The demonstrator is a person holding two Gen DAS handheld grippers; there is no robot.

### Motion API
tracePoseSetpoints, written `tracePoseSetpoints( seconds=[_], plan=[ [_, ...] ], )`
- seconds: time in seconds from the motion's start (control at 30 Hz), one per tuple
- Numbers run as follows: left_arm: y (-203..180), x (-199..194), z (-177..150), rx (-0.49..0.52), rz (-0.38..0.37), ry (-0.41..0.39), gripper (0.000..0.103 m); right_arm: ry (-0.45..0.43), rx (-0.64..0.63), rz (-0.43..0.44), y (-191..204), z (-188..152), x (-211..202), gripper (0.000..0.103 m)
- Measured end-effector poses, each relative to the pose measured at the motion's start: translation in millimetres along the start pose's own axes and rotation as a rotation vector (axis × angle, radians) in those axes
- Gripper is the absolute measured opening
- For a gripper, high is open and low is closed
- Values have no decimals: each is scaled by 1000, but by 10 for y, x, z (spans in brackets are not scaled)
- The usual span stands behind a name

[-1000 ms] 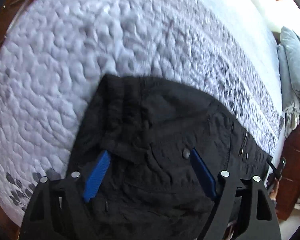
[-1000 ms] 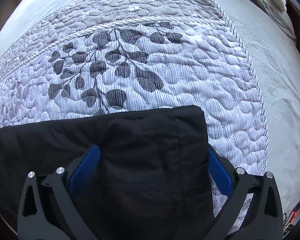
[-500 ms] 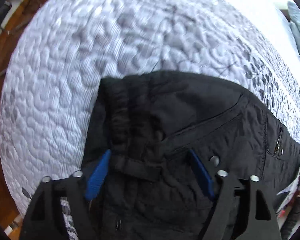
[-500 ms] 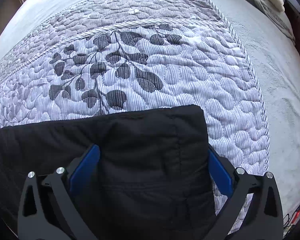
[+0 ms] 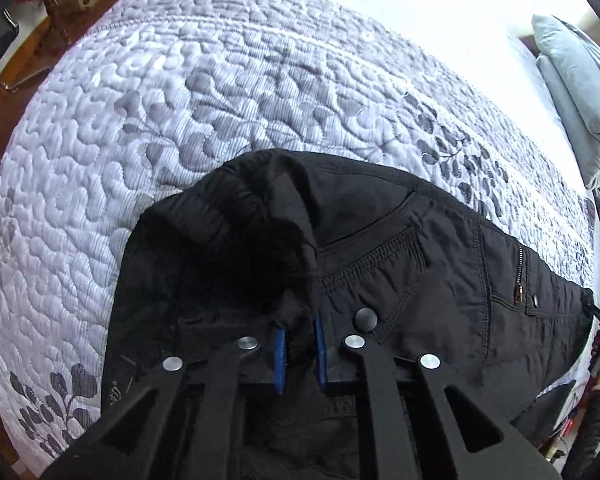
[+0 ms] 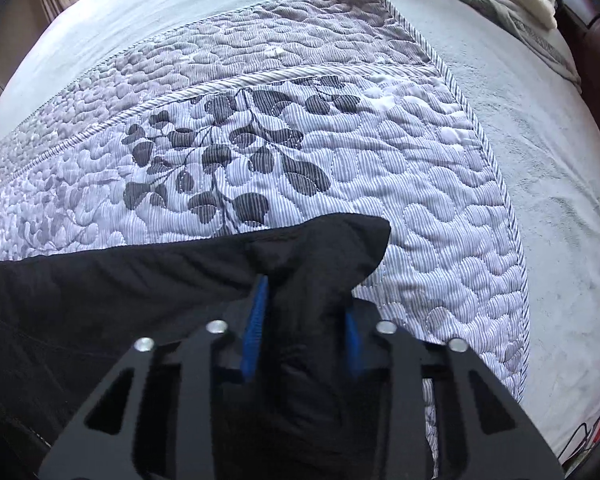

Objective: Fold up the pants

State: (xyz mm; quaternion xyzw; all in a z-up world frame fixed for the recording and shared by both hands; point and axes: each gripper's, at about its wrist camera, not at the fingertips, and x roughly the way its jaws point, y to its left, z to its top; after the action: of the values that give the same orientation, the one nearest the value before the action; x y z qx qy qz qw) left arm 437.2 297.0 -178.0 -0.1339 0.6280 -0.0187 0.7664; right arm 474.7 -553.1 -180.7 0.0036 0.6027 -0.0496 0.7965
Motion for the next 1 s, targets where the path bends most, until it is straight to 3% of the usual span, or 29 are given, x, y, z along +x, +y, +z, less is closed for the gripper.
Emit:
tracePoseSetpoints(
  seconds=[0.1,0.27,0.37,0.5,0.77,1.0],
  plan=[
    [36,-49,56,-4,-28,-56,11,-15,-41,-16,110,27,-92,11],
    [11,-346,-96,-19,-97,-182,10,-93,-94,-57,190,-32,-329,10],
    [3,-646,-267,-12,-161,-290,10,-199,-103,-15,152,-206,-686,10],
    [-52,-1007,-658,47,-183,-387,10,-343,-99,71,87,-470,-1161,10],
    [270,-1600,-1695,3,-310,-501,11,-587,-41,216,-256,-1578,-1961,10],
    [684,-1553,-2518,-80,-350,-492,12,-623,52,298,-659,-2596,-2098,11]
  ],
)
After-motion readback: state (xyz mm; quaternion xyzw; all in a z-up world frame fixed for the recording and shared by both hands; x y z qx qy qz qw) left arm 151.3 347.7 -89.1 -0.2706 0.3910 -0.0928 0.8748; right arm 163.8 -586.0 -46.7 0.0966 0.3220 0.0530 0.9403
